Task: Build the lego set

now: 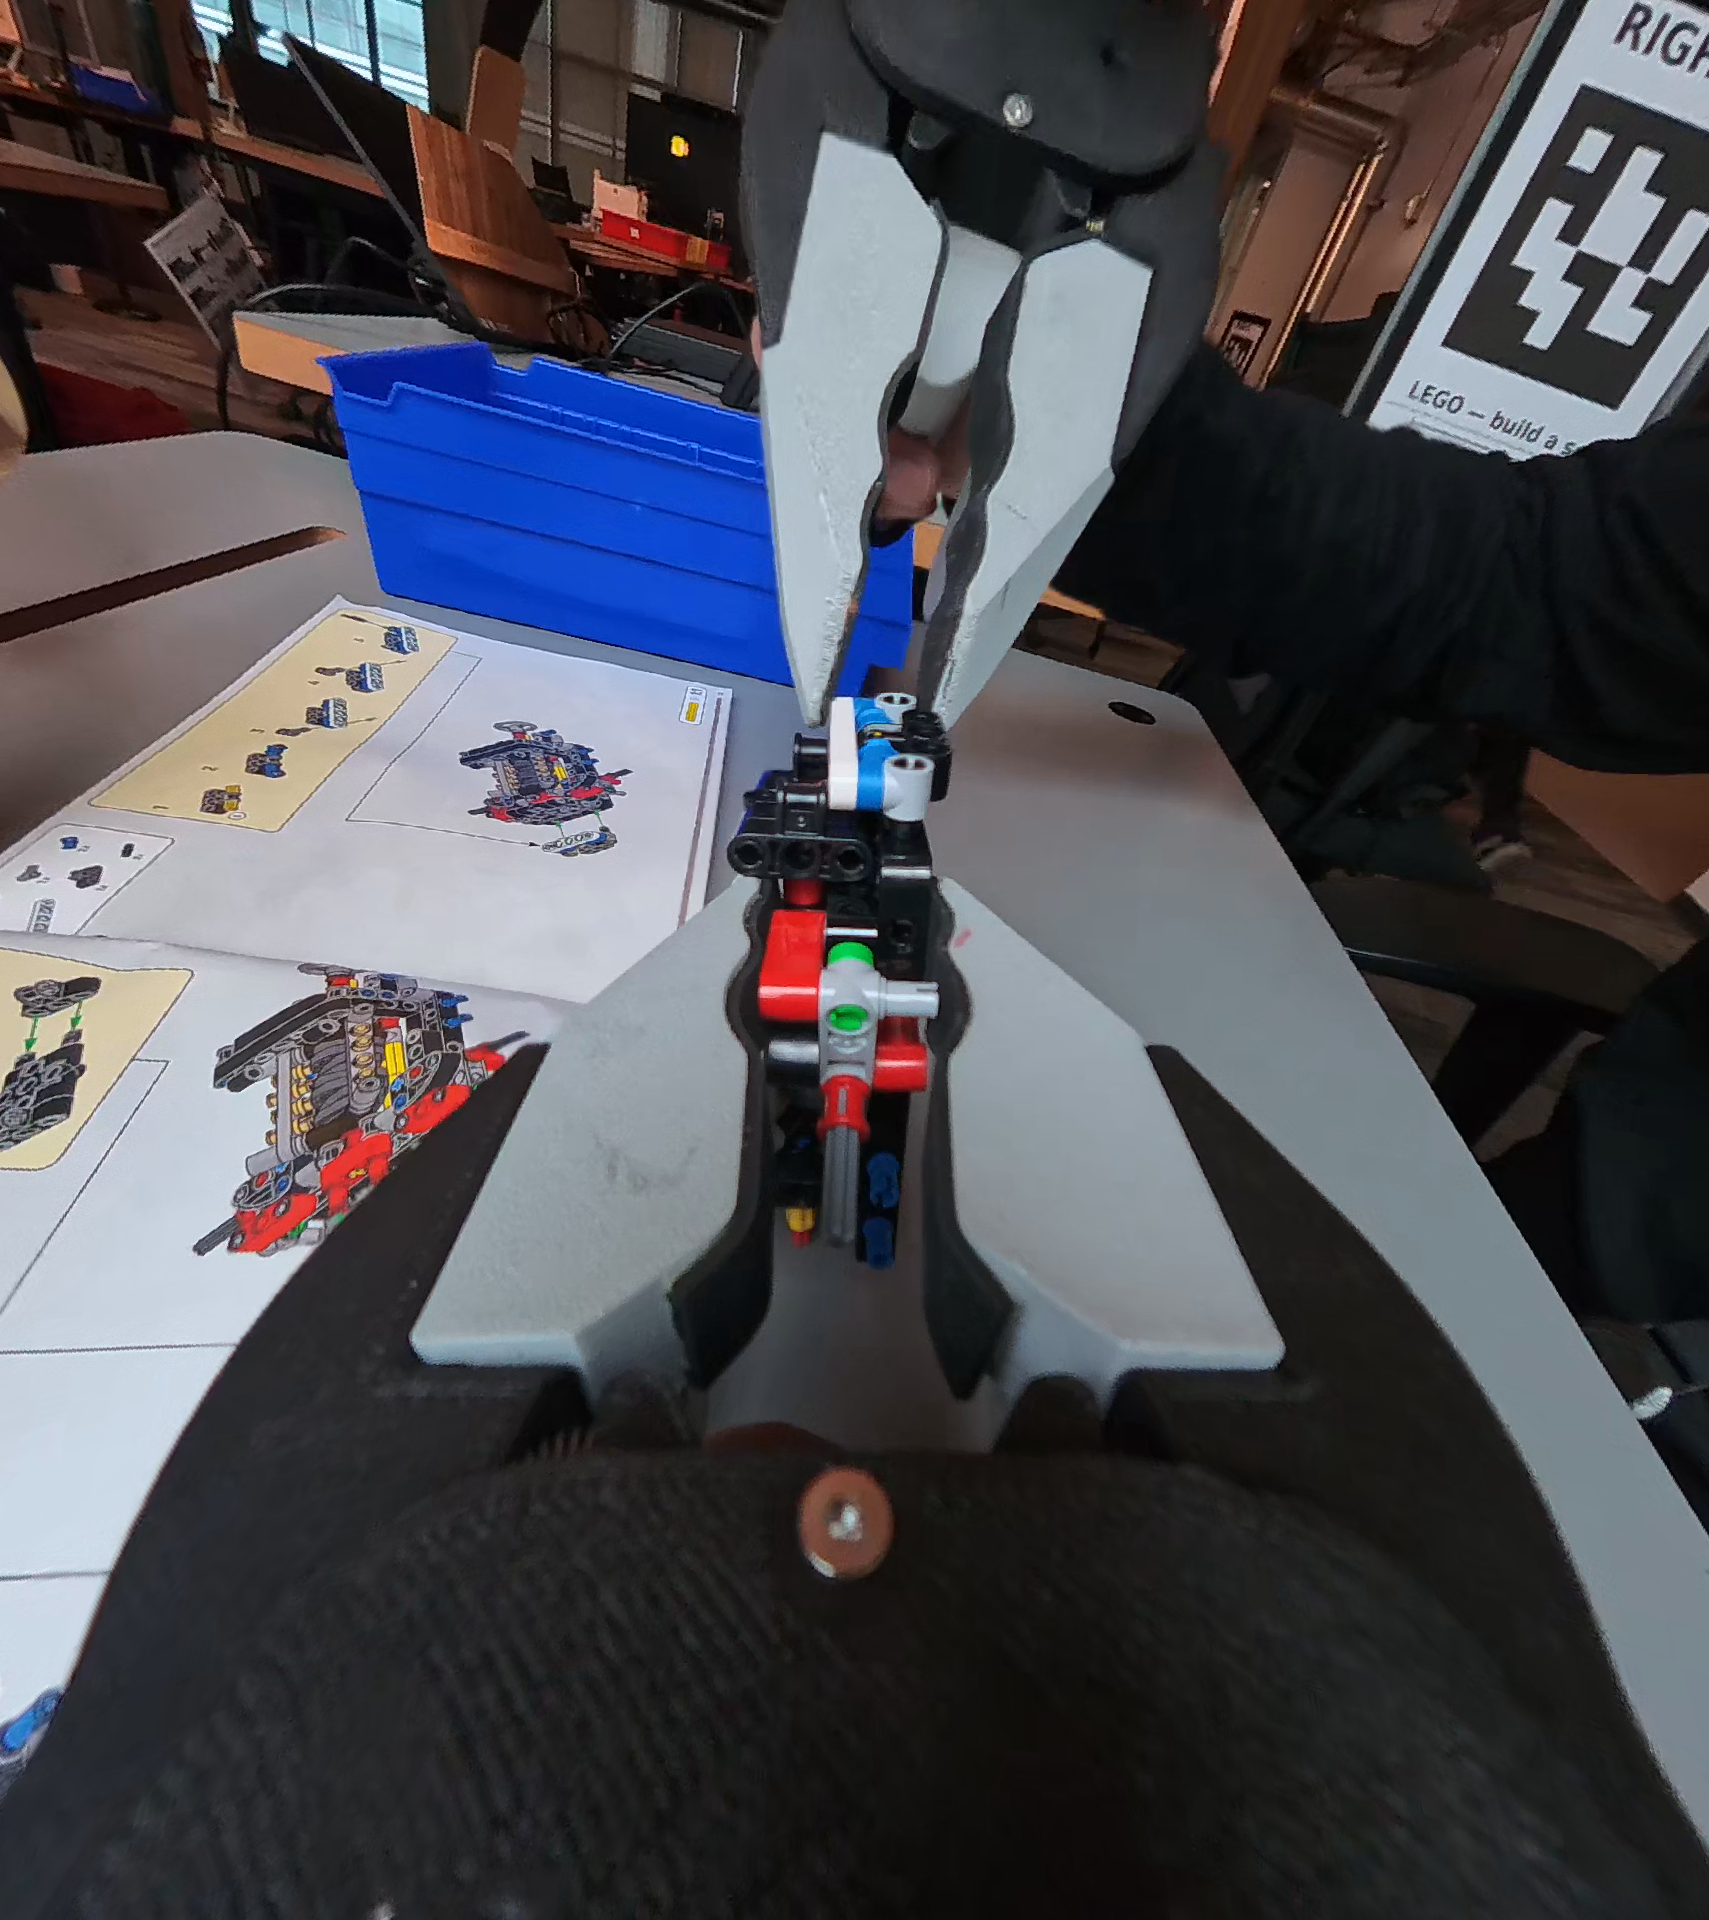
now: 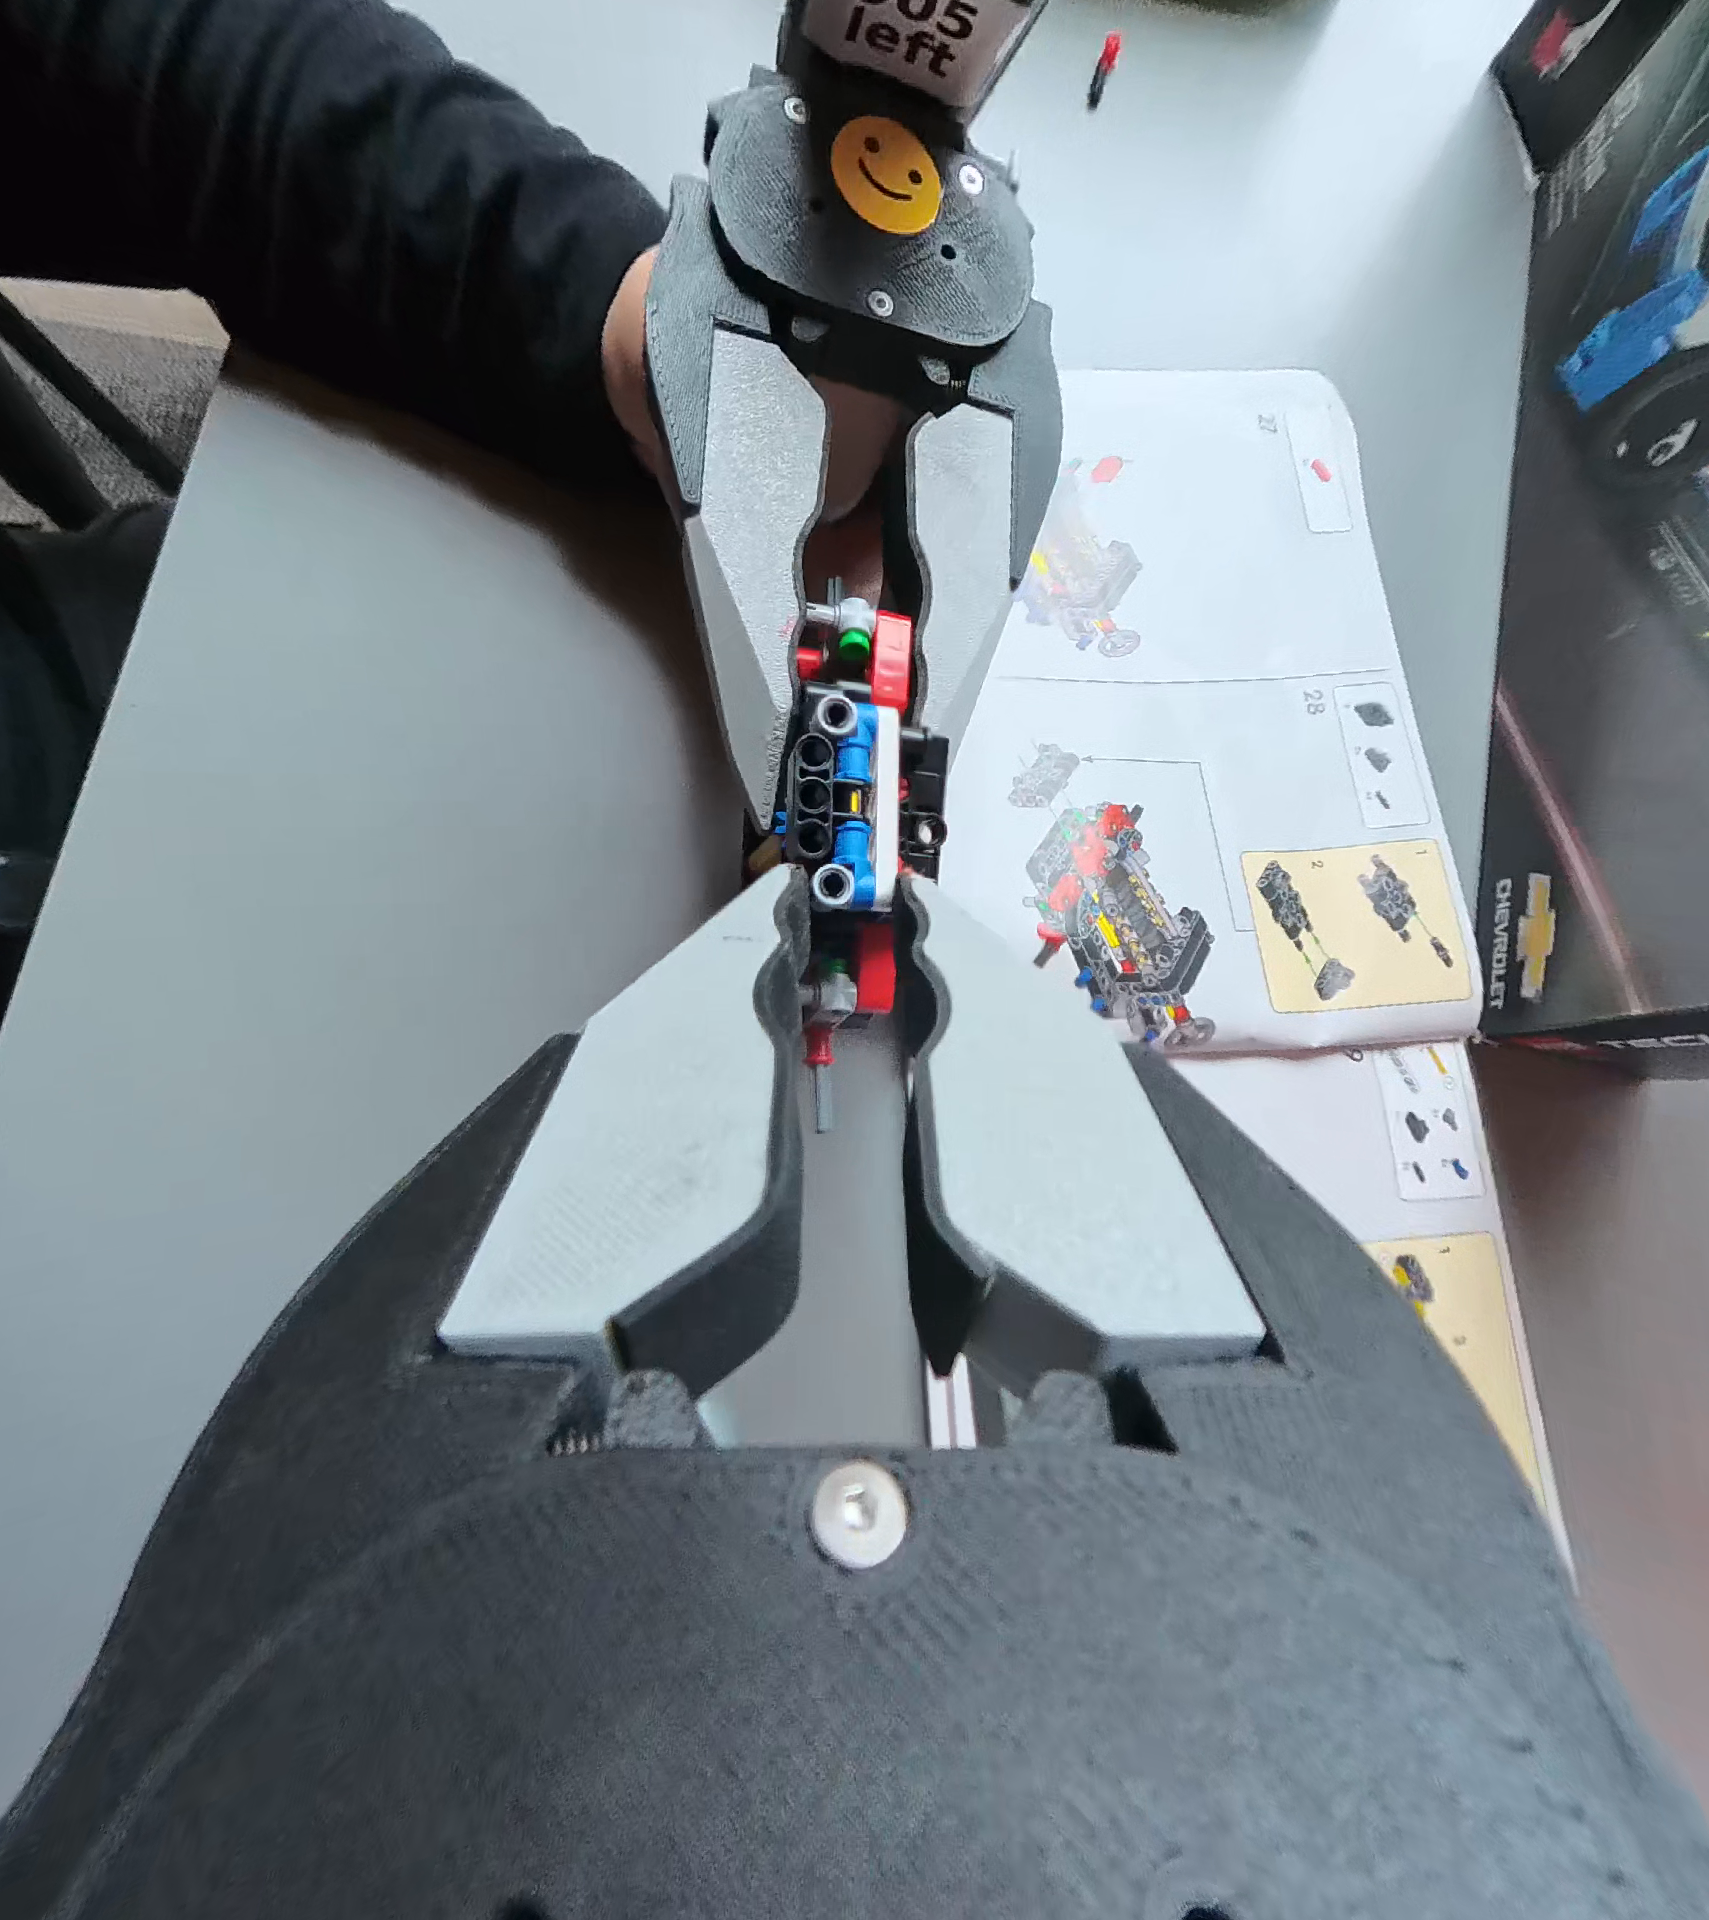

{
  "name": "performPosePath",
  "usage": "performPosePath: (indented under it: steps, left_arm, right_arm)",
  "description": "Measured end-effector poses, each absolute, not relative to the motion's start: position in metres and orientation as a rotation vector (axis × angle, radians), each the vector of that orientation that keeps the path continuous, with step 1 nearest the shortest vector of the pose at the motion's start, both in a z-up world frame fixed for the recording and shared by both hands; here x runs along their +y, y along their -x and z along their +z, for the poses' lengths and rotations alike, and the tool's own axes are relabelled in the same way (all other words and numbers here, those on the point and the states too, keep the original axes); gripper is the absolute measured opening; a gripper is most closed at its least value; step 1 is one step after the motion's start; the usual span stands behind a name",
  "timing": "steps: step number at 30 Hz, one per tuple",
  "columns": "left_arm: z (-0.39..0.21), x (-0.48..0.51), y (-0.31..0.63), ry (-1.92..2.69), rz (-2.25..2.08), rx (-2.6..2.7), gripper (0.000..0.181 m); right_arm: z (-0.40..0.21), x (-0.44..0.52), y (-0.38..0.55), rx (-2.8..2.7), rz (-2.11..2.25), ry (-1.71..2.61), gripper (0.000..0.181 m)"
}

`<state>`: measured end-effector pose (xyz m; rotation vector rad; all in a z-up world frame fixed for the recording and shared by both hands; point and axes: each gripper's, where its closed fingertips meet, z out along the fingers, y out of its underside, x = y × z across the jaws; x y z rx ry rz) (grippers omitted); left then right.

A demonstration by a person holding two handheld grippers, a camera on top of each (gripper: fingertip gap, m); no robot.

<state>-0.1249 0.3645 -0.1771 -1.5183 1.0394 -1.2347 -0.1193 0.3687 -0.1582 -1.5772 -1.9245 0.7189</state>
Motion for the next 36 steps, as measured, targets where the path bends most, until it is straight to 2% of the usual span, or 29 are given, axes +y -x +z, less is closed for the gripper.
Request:
performPosePath:
  steps: [5,13,25,26,28,31,36]
  left_arm:
    - [-0.177,0.365,0.125,1.520,-1.239,1.036,0.025]
    - [-0.177,0.363,0.124,1.506,-1.242,1.056,0.025]
    - [-0.177,0.364,0.123,1.504,-1.218,1.053,0.025]
    - [-0.177,0.364,0.123,1.504,-1.212,1.051,0.025]
    - [-0.177,0.365,0.124,1.508,-1.224,1.045,0.025]
    - [-0.177,0.365,0.124,1.511,-1.228,1.043,0.025]
    - [-0.177,0.364,0.123,1.508,-1.210,1.056,0.025]
  right_arm:
    - [-0.158,0.369,0.119,-1.875,0.634,1.469,0.013]
    - [-0.158,0.365,0.118,-1.692,0.854,1.456,0.013]
    - [-0.163,0.367,0.116,-1.919,0.582,1.508,0.013]
    - [-0.161,0.369,0.114,-1.911,0.572,1.512,0.014]
    - [-0.147,0.370,0.115,-1.836,0.624,1.486,0.029]
    - [-0.132,0.366,0.118,-1.759,0.773,1.518,0.020]
    - [-0.147,0.364,0.131,-1.830,0.776,1.679,0.030]
